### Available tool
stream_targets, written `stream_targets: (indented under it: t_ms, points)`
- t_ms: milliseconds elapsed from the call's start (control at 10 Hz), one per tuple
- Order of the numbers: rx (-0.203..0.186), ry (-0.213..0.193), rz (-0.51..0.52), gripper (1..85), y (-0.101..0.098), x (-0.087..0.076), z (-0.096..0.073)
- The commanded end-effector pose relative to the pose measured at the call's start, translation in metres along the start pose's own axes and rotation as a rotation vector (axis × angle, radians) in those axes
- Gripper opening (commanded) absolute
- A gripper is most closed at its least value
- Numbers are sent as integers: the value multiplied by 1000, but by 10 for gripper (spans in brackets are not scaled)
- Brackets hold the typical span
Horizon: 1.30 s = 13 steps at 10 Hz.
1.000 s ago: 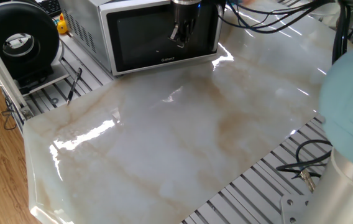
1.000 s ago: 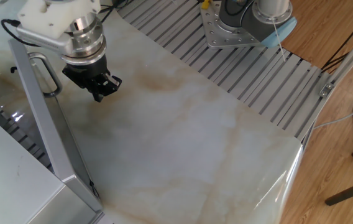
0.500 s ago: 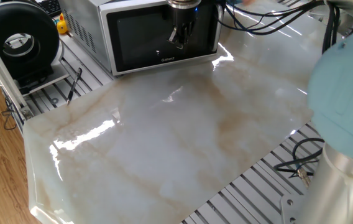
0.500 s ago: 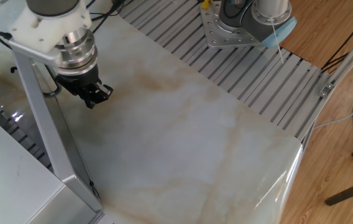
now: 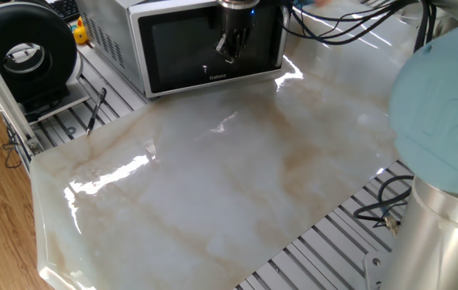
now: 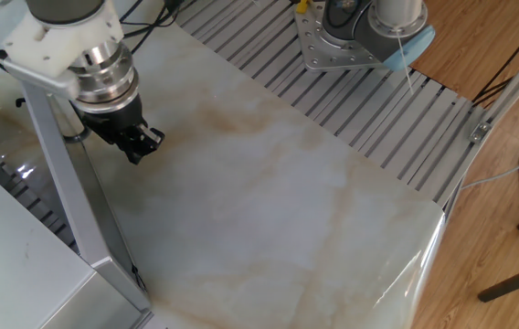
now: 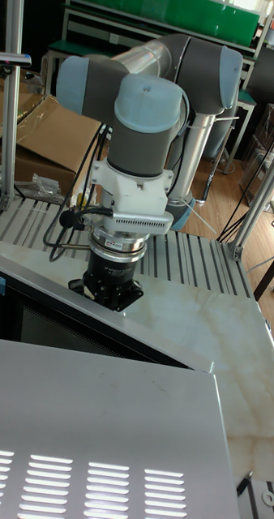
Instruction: Close the microwave door
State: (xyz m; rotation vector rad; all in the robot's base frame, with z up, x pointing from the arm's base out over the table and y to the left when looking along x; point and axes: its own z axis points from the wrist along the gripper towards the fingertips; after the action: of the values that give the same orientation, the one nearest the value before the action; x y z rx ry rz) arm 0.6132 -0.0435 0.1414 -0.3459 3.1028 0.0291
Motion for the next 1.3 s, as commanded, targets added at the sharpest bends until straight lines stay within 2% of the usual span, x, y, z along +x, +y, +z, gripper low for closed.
stream_targets:
  t_ms: [0, 200, 400, 600, 800, 900, 1100, 1200]
  points:
    - [16, -9, 58, 23, -6, -3, -1]
    - [45, -20, 103, 23, -15, -8, 3]
    - [75, -23, 140, 13, -34, -12, 5]
    - [57, -16, 130, 13, -42, -11, 5]
    - [4, -24, 128, 13, -29, -14, 5]
    - [-4, -16, 142, 13, -26, -12, 5]
    - [49, -8, 137, 13, -42, -11, 9]
    - [61, 4, 145, 13, -47, -9, 12]
